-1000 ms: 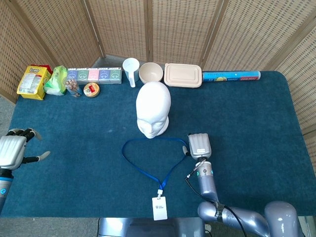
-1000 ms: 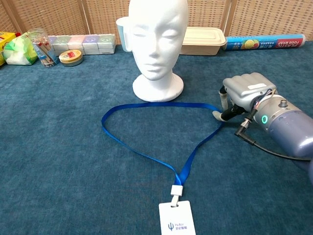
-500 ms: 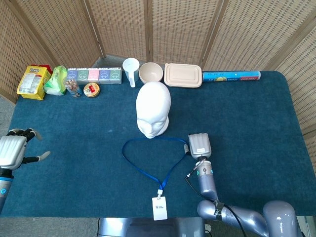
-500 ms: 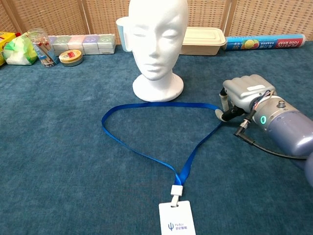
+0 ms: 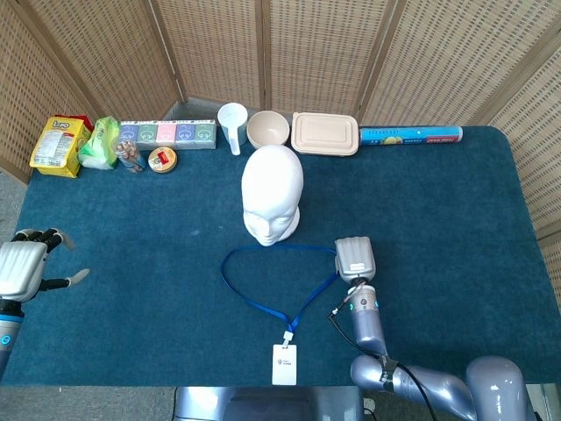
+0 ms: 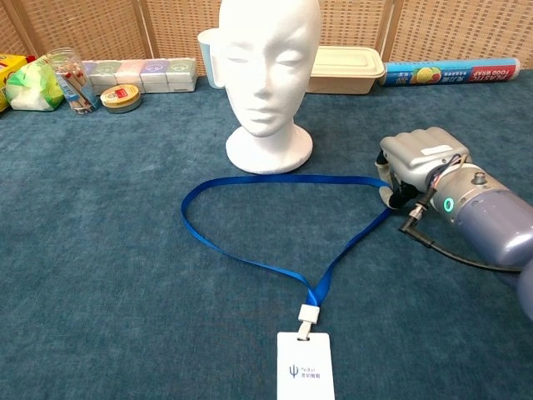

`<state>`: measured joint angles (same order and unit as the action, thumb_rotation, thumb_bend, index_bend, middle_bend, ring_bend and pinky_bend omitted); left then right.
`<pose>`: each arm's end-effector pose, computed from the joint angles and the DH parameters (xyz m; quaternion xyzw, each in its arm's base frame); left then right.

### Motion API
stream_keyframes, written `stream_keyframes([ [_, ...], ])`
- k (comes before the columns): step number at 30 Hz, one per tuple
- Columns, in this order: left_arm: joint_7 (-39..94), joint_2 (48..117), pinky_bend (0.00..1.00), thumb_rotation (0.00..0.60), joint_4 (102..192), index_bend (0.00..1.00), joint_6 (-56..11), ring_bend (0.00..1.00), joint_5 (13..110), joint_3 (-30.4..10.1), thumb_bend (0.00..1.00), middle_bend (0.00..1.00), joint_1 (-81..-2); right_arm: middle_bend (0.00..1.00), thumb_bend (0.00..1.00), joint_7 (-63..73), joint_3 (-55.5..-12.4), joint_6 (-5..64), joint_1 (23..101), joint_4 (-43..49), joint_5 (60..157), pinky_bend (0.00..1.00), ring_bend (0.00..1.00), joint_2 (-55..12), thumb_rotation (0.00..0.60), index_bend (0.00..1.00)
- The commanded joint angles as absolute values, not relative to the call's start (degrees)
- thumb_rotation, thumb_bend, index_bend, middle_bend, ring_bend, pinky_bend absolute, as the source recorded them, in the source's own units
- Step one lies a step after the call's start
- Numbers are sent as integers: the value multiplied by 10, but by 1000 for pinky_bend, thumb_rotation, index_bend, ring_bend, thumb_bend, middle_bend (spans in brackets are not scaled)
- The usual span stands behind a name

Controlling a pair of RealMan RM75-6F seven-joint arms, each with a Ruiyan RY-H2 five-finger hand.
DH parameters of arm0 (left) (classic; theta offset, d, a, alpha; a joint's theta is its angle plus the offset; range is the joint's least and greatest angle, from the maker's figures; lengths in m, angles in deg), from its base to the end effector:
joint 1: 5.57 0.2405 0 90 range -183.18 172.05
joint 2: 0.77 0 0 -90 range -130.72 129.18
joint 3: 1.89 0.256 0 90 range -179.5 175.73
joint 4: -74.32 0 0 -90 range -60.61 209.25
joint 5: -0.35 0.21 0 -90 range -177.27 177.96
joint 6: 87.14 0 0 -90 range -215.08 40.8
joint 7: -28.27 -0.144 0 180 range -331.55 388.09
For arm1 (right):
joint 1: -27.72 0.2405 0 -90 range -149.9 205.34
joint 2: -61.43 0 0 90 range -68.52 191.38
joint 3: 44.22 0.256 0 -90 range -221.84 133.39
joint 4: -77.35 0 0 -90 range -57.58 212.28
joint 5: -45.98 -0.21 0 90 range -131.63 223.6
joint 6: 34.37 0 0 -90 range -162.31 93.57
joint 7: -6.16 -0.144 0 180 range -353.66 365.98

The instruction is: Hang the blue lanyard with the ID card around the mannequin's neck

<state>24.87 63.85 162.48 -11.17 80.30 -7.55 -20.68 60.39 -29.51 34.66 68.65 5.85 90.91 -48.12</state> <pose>-0.3043 0.2489 0.1569 -0.6329 -0.3541 -0.3605 0.5866 -0.1620 -0.3353 -0.0789 0.6965 -0.3450 0.2212 0.5891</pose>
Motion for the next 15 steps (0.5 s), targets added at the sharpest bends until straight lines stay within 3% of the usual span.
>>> stream_keyframes([
  [1, 249, 639, 297, 414, 1625, 466, -111, 423, 804, -75, 144, 418, -207, 848, 548, 601, -296, 348, 686, 58, 912, 1000, 1000, -481, 539, 592],
  [7, 235, 639, 299, 413, 1629, 467, -129, 425, 819, -65, 145, 421, -217, 850, 551, 590, -302, 352, 679, 38, 922, 1000, 1000, -477, 543, 605],
  [15, 160, 652, 461, 416, 1665, 506, -153, 554, 811, -80, 145, 539, -249, 851, 553, 590, -309, 361, 677, 10, 936, 1000, 1000, -470, 546, 614],
])
